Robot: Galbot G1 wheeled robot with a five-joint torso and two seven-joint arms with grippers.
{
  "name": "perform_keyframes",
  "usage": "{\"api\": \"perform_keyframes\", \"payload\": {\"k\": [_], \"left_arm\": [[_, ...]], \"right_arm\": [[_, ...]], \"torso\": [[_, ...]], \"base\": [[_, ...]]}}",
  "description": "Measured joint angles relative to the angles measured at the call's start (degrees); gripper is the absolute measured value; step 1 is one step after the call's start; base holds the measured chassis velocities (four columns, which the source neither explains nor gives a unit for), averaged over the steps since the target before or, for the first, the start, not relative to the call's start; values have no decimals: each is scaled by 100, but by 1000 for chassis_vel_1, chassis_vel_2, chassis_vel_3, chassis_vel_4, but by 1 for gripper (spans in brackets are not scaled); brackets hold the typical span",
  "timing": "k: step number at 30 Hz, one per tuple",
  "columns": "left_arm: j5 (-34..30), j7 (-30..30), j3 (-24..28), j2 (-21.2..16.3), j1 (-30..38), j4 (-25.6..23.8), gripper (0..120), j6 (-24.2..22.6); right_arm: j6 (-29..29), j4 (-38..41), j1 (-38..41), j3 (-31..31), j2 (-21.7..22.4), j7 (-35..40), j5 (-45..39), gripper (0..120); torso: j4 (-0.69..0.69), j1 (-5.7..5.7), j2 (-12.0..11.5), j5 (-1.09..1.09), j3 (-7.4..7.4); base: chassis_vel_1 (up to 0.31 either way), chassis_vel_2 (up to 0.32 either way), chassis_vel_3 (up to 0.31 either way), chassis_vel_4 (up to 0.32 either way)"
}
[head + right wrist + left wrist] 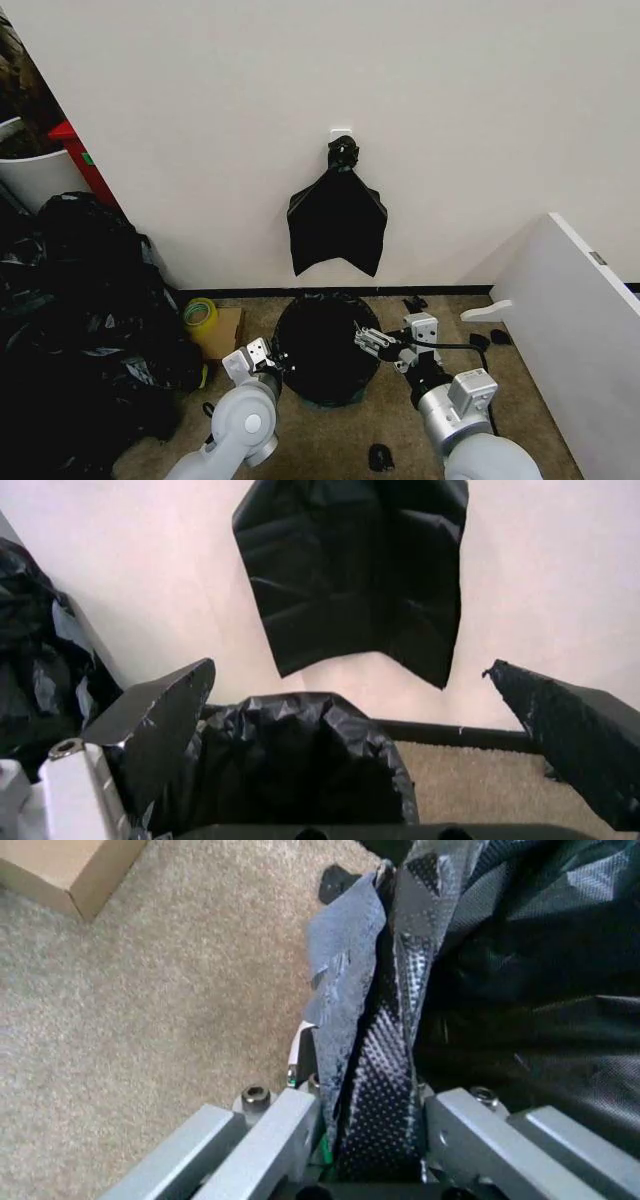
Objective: Place the garbage bag over the trash bin.
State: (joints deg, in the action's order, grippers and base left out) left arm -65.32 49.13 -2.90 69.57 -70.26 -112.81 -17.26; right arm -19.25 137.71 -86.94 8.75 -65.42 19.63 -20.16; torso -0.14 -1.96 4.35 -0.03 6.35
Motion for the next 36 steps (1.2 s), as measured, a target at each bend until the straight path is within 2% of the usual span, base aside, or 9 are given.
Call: {"api": "perform_keyframes", "payload": {"k": [5,7,9,13,18,24,28,31,36], "left_arm": [[67,-26,-6,44,26,90,0,0],[56,-44,-29,45,42,114,12,-2],[37,-66,-45,43,50,126,13,-8],[34,-314,-106,43,51,69,34,-8],[118,-391,-116,20,24,-32,48,10],[372,-521,-173,-120,-163,-274,72,20],[783,-697,-185,-224,-312,-459,85,76],[1485,-1034,-209,-330,-533,-715,98,278],[2389,-1443,-313,-450,-857,-919,100,635]], "right_arm": [[-10,-36,22,-8,8,18,-31,100],[-14,-41,27,-8,16,28,-46,100],[-15,-41,27,-8,22,32,-51,100],[-16,-49,12,-6,12,60,-52,100],[2,-53,-45,-12,-3,70,-13,100],[20,-43,-93,-6,-15,70,11,100],[119,-69,-97,7,-85,67,53,100],[487,-164,-175,90,-235,8,281,100],[916,-325,-329,295,-432,7,515,100]], "torso": [[-1,0,0,-1,0],[-1,0,0,-1,0],[-1,0,0,-1,0],[0,0,0,-1,0],[-1,0,0,-1,0],[0,0,0,-2,0],[-1,0,0,-1,0],[-1,0,0,-2,-1],[-1,0,0,-1,-1]], "base": [[0,0,0,0],[0,0,0,0],[0,0,0,0],[0,0,0,0],[0,0,0,0],[0,0,0,0],[0,0,0,0],[0,0,0,0],[0,0,0,0]]}}
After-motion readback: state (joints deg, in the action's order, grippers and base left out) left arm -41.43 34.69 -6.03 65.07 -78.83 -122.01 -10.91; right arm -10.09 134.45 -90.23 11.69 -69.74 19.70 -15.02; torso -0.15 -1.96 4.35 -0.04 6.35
